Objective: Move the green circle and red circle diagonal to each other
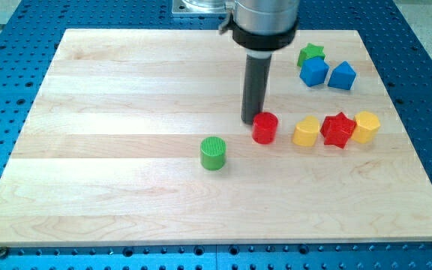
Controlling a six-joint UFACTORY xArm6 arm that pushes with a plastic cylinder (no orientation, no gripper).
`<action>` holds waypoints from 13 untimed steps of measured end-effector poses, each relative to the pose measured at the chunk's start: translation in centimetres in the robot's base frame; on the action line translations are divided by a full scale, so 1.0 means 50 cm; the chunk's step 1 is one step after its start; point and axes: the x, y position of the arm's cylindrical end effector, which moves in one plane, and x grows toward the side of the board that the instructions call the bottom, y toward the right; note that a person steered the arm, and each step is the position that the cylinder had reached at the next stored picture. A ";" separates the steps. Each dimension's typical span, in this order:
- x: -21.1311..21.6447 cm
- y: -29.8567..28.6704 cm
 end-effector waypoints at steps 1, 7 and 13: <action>0.013 -0.004; 0.175 -0.023; -0.129 -0.207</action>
